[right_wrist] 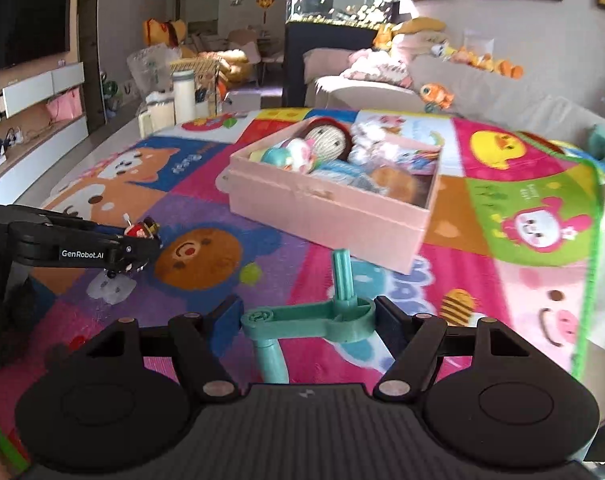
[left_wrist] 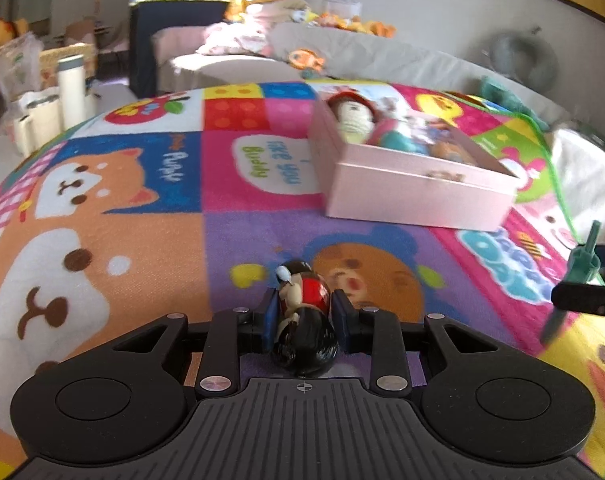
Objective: Organize objects
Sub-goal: 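Carry the figurine into the pink box with the left tool while the right tool drops the teal toy in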
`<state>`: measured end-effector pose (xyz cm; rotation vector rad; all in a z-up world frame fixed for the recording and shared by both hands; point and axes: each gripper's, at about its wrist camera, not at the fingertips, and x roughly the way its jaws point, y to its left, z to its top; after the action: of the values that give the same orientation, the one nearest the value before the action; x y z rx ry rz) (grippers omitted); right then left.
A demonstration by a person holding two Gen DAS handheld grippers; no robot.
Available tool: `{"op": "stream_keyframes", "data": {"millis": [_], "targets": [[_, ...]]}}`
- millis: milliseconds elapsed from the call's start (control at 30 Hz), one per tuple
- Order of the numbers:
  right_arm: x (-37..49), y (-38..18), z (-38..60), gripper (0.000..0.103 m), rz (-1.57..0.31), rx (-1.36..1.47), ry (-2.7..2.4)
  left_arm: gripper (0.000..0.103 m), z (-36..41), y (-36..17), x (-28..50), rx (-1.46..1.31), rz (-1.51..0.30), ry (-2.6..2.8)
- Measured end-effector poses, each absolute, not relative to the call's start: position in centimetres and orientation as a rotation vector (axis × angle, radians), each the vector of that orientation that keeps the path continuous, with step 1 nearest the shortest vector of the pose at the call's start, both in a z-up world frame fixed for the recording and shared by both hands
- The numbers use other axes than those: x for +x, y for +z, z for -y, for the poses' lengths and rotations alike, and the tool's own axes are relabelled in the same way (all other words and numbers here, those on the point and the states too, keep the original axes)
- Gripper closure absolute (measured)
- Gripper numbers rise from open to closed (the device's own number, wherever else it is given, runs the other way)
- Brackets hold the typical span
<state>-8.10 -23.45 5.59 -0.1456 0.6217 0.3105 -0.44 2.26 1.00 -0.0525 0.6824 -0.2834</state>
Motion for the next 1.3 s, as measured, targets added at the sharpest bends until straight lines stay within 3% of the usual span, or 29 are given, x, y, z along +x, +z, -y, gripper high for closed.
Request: {"op": "stream_keyframes", "data": {"millis": [333,467,900,1067,1300], "targets": [[-9.0,6.2,27.2,0.032,-0.556,0.016,0.303,0.071,4.0,11.4,3.6,-0.044,-0.476,-0.451],[-8.8,5.3,27.7,0.032,-0.573,0.055,0.297,0.071,6.2,13.0,7.6,-0.114,-0.43,-0.478],[-7.7,4.6,28.0,0.032,-0.607,0.061,0.268,0.071,1.5,8.5,7.8,-0.177,-0.525,-0.375],[-5.0,7.6,27.1,0.032,-0.566,0.034,0.287,0.071,-0.6,5.6,6.2,-0.188,-0.599,-0.381],[4.8,13.1,26.1,0.031,-0.589,0.13,0.278,0.071,-2.1,4.3,4.7,-0.214,-0.613,-0.419]]}}
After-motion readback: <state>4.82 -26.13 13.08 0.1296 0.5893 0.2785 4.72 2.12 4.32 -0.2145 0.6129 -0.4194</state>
